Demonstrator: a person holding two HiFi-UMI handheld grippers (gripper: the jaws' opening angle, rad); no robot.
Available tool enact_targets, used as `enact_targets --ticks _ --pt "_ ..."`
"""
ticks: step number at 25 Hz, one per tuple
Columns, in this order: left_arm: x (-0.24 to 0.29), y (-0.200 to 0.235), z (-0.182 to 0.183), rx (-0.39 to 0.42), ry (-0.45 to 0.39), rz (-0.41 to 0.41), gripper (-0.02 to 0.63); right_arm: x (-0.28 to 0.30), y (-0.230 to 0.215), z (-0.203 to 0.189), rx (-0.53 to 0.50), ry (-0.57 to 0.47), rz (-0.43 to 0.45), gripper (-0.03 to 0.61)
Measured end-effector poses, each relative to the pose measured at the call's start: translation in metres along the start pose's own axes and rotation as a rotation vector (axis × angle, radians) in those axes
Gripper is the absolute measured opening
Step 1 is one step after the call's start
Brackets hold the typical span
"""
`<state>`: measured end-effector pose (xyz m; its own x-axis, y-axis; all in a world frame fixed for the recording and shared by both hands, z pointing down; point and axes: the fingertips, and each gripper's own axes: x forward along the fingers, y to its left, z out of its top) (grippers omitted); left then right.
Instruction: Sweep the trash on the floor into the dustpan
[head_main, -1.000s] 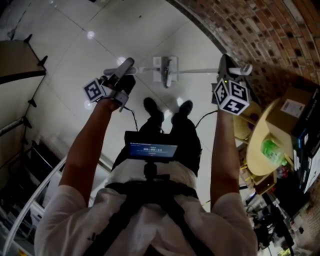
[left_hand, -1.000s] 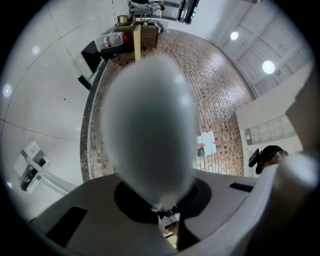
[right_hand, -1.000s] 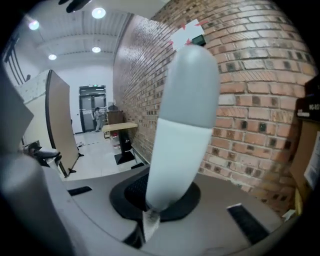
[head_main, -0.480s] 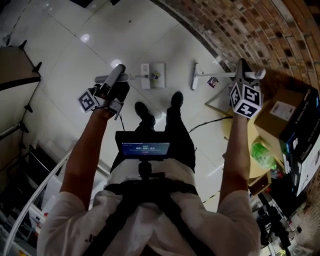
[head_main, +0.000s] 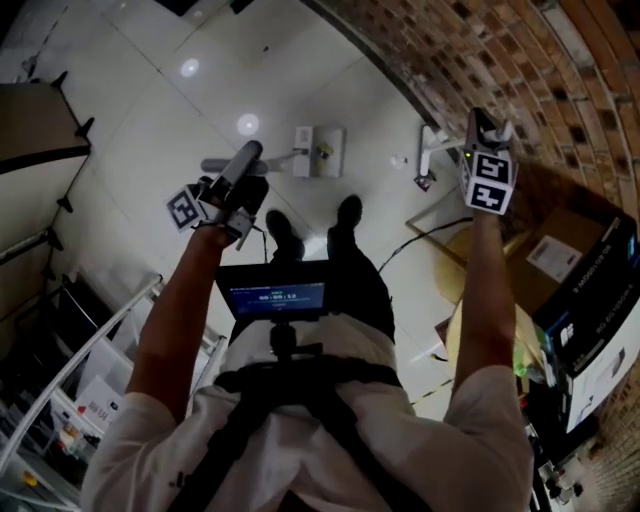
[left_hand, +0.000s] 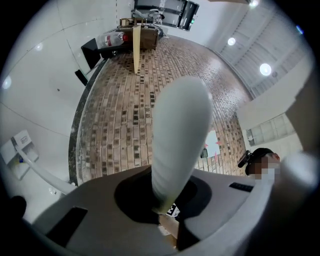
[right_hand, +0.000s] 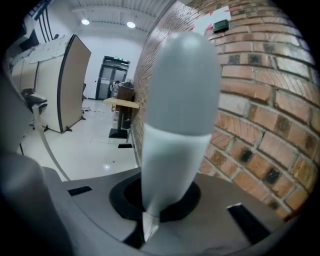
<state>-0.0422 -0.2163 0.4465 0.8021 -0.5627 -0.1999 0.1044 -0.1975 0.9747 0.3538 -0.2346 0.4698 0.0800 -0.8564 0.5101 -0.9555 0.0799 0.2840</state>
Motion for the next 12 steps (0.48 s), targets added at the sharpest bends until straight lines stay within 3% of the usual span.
enact_targets --ticks 3,7,12 --pt "0.007 0.011 0.000 -0.005 0.001 0.033 0.020 0.021 0.011 -0.028 0.112 0.037 0.022 0.000" --pt "0.011 0.018 0.005 -0.008 -0.006 0.053 0.020 0.020 0.014 -0.031 0.300 0.007 -0.019 0.009" --pt "0.010 0.019 0.006 -0.020 -0.007 0.054 0.020 0.006 0.025 -0.025 0.369 -0.019 -0.041 0.014"
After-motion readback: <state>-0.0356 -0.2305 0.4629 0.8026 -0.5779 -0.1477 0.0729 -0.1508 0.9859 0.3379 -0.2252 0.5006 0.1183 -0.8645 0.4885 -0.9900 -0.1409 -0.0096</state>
